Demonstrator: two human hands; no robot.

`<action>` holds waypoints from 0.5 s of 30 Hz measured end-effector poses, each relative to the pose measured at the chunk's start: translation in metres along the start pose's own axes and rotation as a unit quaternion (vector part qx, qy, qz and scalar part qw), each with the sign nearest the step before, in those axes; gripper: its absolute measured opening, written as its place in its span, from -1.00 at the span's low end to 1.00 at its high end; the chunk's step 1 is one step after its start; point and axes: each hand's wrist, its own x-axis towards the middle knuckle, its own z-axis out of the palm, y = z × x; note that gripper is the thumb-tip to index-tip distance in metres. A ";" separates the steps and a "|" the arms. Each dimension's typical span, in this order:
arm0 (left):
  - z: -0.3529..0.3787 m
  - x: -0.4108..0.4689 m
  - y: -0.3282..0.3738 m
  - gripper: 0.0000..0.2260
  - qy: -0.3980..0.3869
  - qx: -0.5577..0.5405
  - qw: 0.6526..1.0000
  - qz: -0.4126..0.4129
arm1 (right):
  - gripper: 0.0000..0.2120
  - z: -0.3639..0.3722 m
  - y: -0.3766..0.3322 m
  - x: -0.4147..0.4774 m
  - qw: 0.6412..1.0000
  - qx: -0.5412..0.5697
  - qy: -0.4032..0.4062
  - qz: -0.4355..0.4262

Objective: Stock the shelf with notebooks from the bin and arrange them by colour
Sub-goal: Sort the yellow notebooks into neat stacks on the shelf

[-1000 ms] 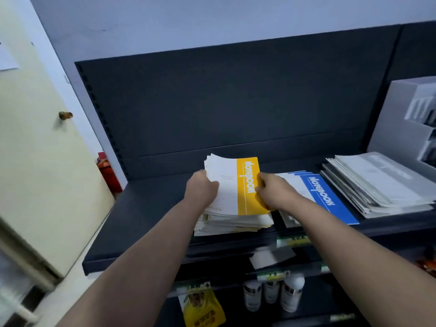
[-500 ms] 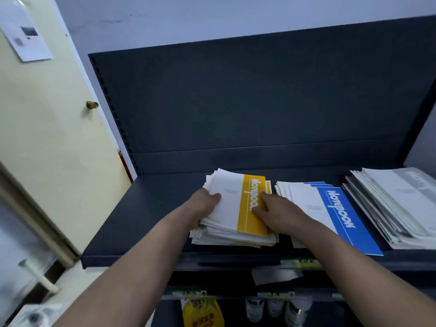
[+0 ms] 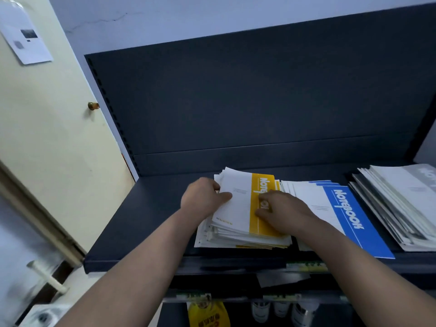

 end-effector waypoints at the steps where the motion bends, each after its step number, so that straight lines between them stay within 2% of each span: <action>1: 0.000 0.001 0.002 -0.73 -0.014 -0.011 1.000 -0.006 | -0.60 0.000 -0.002 0.000 1.000 -0.003 -0.001 -0.001; 4: -0.001 0.008 0.002 -0.69 -0.050 -0.103 0.993 -0.034 | -0.60 0.000 -0.004 -0.001 1.000 0.005 -0.002 0.005; 7: -0.001 0.013 0.004 -0.69 -0.090 -0.209 0.971 -0.070 | -0.56 -0.002 -0.002 -0.001 1.000 0.014 -0.008 0.017; 11: -0.002 0.019 0.012 -0.67 -0.114 -0.256 0.956 -0.084 | -0.45 -0.005 0.001 -0.003 0.998 0.039 -0.029 0.033; 15: -0.005 0.019 0.021 -0.54 -0.122 -0.258 0.953 -0.102 | -0.51 -0.009 -0.003 -0.005 0.998 0.044 -0.030 0.043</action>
